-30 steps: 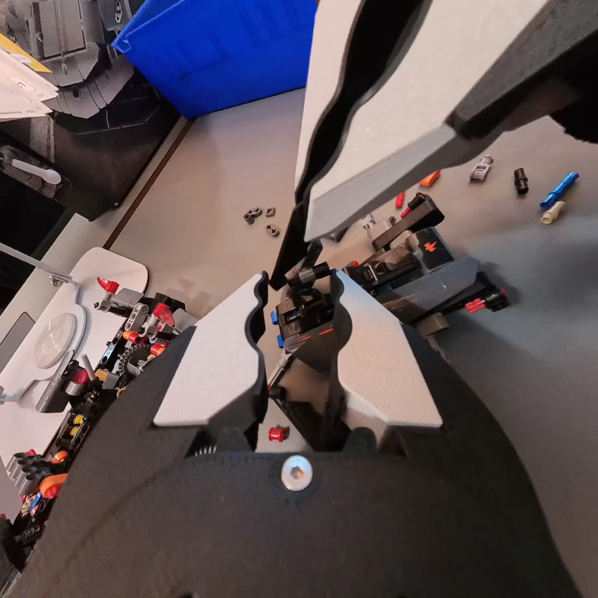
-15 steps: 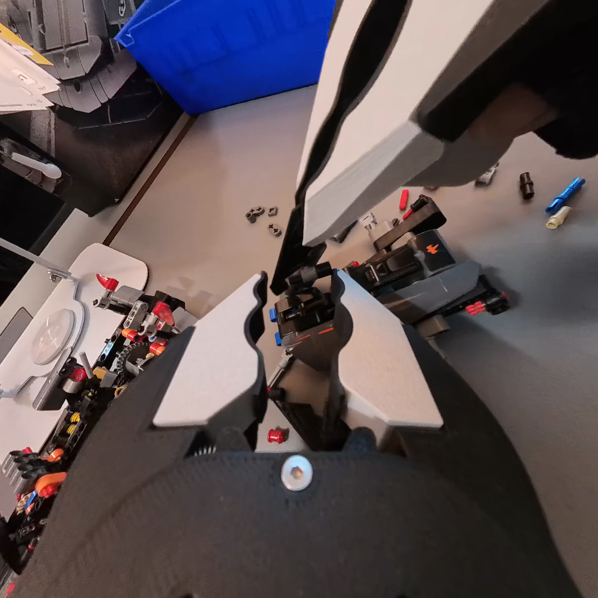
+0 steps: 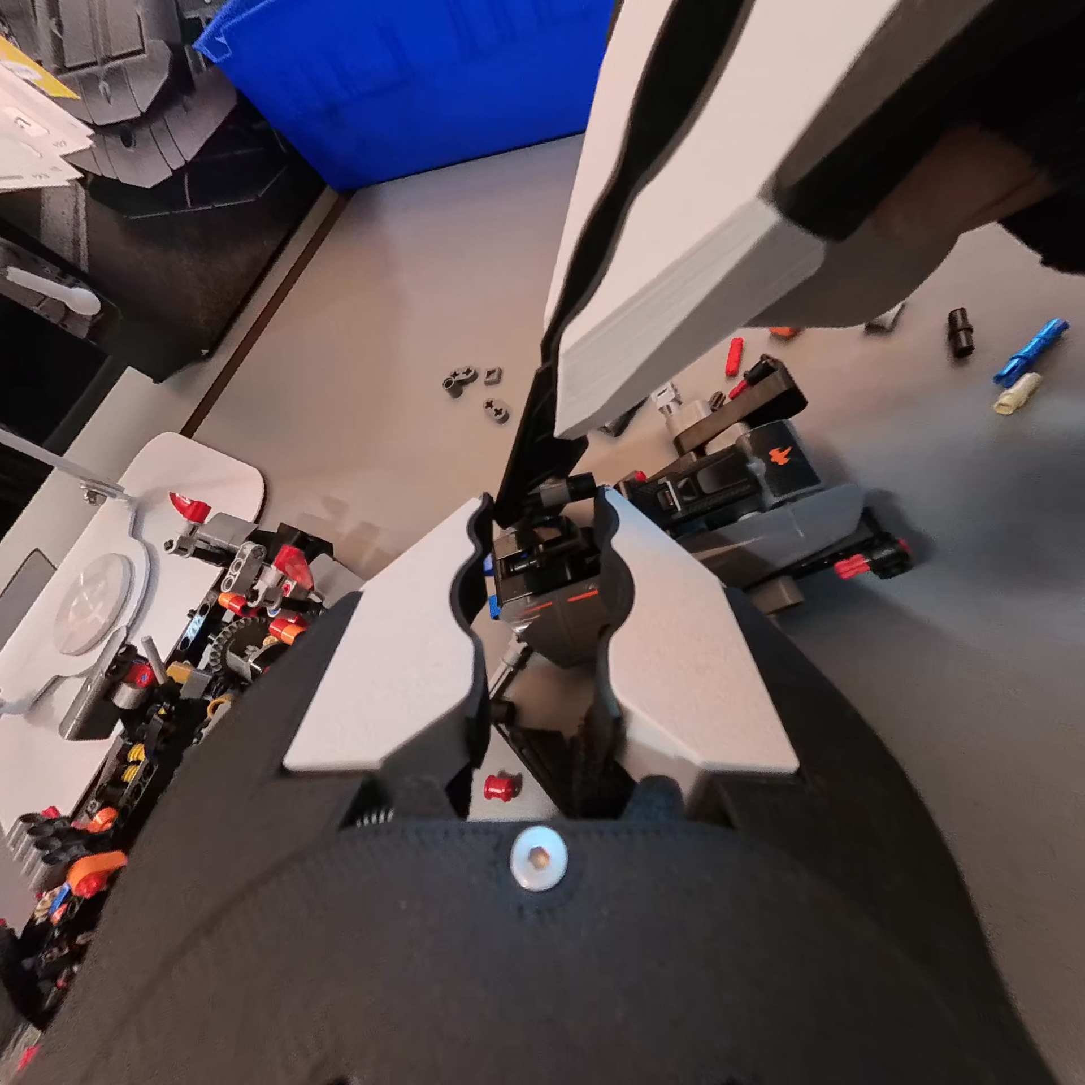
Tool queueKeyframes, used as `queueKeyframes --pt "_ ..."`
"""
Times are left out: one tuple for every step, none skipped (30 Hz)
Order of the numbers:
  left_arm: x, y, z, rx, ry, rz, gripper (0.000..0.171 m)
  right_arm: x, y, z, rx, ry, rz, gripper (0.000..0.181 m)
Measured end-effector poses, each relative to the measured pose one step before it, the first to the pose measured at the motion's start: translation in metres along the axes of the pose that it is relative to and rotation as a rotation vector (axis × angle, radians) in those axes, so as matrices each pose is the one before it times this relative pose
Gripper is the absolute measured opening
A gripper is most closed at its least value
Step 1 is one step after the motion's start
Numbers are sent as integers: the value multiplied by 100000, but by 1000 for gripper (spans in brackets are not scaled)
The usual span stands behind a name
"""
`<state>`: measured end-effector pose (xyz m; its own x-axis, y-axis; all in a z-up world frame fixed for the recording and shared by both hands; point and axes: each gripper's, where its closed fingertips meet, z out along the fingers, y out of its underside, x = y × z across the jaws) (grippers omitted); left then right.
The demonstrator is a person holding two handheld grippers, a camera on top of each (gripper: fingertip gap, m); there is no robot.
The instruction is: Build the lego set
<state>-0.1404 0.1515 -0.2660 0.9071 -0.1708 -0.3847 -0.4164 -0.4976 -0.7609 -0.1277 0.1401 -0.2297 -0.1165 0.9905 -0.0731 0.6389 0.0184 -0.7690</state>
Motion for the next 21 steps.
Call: queueKeyframes --pt "14 14 15 -173 338 -510 32 42 14 -8 196 228 232 0" --pt "-20 21 29 -178 197 -410 32 51 7 -9 293 359 358 0" --pt "-94 -4 20 135 -696 59 33 38 -1 -20 341 349 497 0" --pt "-94 -18 6 101 -685 109 34 34 -6 -17 368 357 438 0" --pt "3 6 35 -198 114 -529 34 39 10 -32 488 462 388 0" --pt "3 -27 31 82 -51 -211 34 21 17 -21 450 371 500 0" --pt "61 -16 13 46 131 594 33 -5 7 -27 367 425 410 0" --pt "3 -18 1 -268 -146 122 32 24 5 -30 427 612 221 0" --pt "10 -24 39 -258 -68 -443 32 50 9 -32 490 586 380 0" --pt "10 -41 51 139 -90 221 32 70 23 -20 398 216 822 0" --pt "-15 -37 25 348 -20 568 32 60 4 -20 508 -193 1153 0" --pt "-12 -32 28 194 39 -244 32 64 -1 -14 689 -76 779 0" --pt "-29 17 40 -133 -241 137 32 3 26 16 470 131 -179 0" --pt "-16 -11 0 101 -192 965 32 -17 18 3 48 242 -697 0" --pt "-13 -34 4 657 110 -53 32 5 -6 -31 -33 180 -475 0" --pt "12 -27 9 290 153 -420 31 30 -15 -10 -56 -51 -258 0" --pt "-41 3 24 -74 -500 361 31 16 20 11 -508 -322 -403 0" --pt "-11 -41 12 201 -105 335 31 48 -70 -75 -272 -10 -822 2" --pt "-34 10 30 5 15 -319 31 93 -217 -139 461 688 -1380 7" --pt "-53 19 17 7 -146 -11 31 50 -159 -130 -266 574 -1446 13" --pt "-13 10 10 5 -53 325 31 -46 -31 -29 -1513 -206 -1328 20"
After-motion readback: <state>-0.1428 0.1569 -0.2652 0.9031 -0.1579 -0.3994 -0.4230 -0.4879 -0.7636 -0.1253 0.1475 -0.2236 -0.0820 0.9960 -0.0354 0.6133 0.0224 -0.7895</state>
